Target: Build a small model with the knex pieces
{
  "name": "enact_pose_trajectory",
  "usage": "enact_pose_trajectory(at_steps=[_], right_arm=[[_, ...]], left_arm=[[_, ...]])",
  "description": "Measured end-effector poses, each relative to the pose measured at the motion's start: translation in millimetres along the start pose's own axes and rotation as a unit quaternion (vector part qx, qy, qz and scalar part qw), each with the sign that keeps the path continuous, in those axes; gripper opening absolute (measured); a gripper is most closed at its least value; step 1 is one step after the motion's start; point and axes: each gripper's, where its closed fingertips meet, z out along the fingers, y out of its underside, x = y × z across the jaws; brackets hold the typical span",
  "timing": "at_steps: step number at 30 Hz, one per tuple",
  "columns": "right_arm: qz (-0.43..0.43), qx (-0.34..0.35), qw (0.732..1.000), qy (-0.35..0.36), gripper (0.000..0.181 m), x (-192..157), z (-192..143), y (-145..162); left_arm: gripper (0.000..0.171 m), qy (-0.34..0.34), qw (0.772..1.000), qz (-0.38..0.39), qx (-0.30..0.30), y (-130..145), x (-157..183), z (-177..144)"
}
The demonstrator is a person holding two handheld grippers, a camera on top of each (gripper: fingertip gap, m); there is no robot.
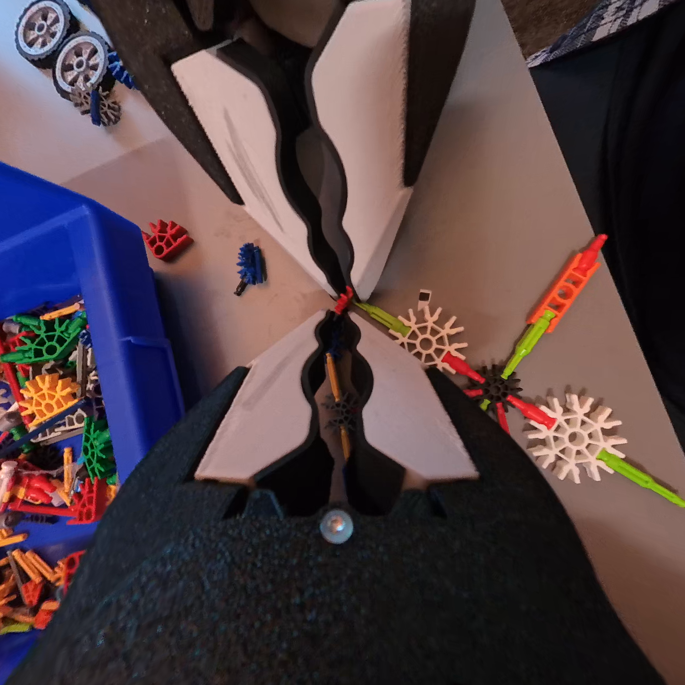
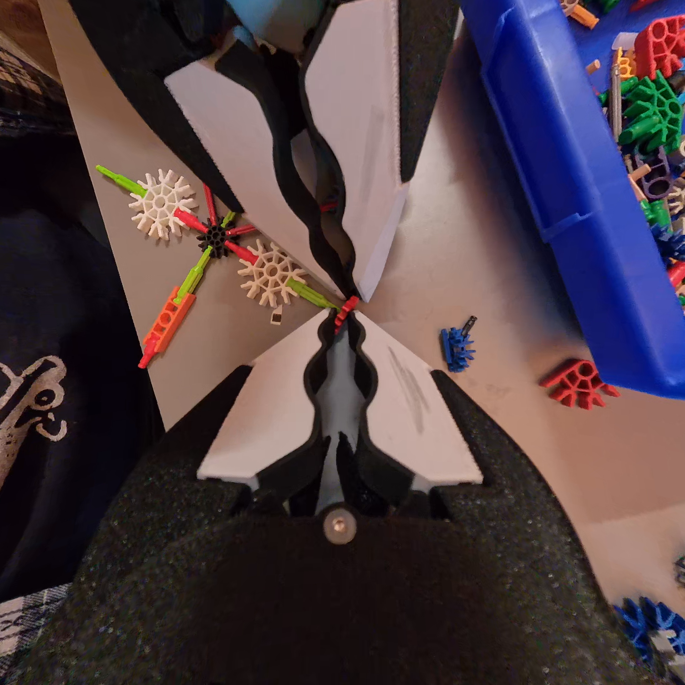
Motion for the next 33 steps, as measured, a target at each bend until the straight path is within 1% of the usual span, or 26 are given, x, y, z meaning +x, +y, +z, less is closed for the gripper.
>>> enact_pose_trajectory(at_steps=[7, 15, 25, 30, 33], right_arm=[[-0.014, 0.000, 1.000, -0.004, 0.005, 0.0, -0.2, 0.0], [-0.015, -0.001, 1.000, -0.008, 0.005, 0.3, -0.3, 0.0], [-0.032, -0.003, 0.999, -0.007, 0.005, 0.3, -0.5, 0.3], [-0.017, -0.006, 1.000, -0.008, 0.005, 0.5, -0.8, 0.3], [0.013, 0.017, 1.000, -0.008, 0.007, 1.6, -1.5, 0.3]], left_arm=[[0.001, 0.009, 1.000, 0.016, 0.008, -0.7, 1.2, 0.0], [0.000, 0.024, 0.999, 0.017, 0.022, -1.4, 1.8, 0.0], [0.000, 0.020, 0.999, 0.028, 0.033, -2.8, 1.9, -0.2], [0.000, 0.017, 0.999, 0.027, 0.034, -2.0, 1.4, -0.4], [0.001, 0.023, 0.999, 0.012, 0.040, -1.6, 1.5, -0.7]])
